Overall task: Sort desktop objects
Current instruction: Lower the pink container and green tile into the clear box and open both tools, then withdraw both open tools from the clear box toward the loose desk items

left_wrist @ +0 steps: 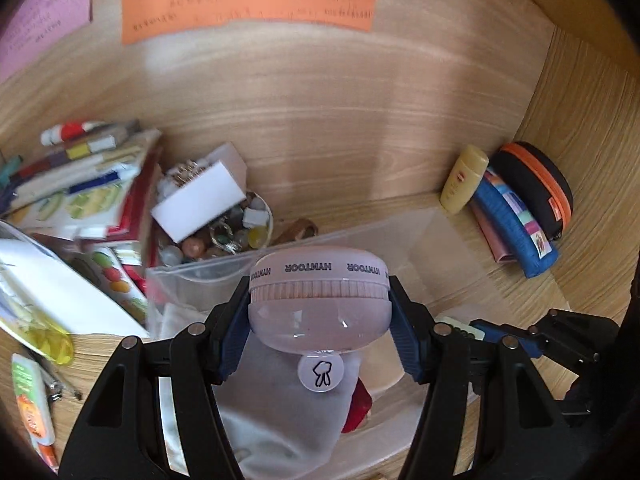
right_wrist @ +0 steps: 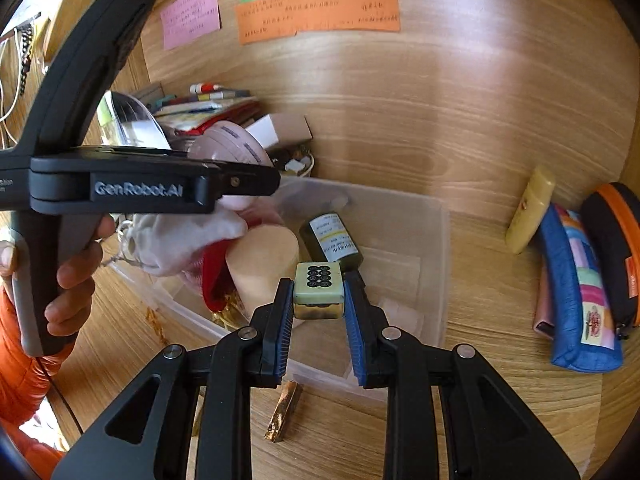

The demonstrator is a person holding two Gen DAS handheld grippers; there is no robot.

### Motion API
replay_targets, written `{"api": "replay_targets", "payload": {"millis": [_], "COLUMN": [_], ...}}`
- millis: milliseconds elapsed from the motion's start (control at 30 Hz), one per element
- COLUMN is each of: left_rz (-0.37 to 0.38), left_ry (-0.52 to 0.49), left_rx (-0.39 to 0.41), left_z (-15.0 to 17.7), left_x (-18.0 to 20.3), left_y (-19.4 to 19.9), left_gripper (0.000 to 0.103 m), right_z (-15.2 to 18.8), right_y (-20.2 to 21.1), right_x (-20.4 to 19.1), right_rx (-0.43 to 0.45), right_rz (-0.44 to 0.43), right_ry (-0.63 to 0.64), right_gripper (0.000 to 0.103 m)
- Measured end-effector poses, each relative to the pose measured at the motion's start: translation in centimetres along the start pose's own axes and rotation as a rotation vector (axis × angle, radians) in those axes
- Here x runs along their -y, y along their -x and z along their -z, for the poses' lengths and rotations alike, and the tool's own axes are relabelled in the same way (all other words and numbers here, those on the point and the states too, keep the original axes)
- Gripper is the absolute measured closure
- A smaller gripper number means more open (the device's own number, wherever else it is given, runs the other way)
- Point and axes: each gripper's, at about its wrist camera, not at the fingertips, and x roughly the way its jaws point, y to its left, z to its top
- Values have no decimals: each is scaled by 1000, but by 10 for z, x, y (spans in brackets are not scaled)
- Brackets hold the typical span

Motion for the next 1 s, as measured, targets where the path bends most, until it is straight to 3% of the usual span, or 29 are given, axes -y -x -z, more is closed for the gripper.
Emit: {"api": "replay_targets", "payload": {"millis": [333, 600, 767, 867, 933, 1000], "left_rz": [0, -42, -16, -11, -20, -21], "left_ry": [-9, -38, -38, -50, -63, -71], "left_rx": [-28, -37, -36, -17, 2, 19], "left_z": [7, 12, 13, 12, 13, 15], "left_x": [-5, 3, 6, 10, 14, 19], "left_y": [-10, -17, -9, 1, 9, 18], "left_gripper": [40, 40, 40, 40, 40, 40], "right_z": [5, 6, 4, 4, 3, 1], "right_y": [-14, -8, -6, -3, 0, 7], "right_x": [-3, -5, -2, -2, -3, -4], "right_rx": [-37, -15, -1, 22, 46, 72], "right_rz": [-13, -8, -13, 1, 15, 31], "right_ry": [20, 35, 26, 28, 32, 40], "right_gripper": [81, 81, 80, 67, 51, 46]}}
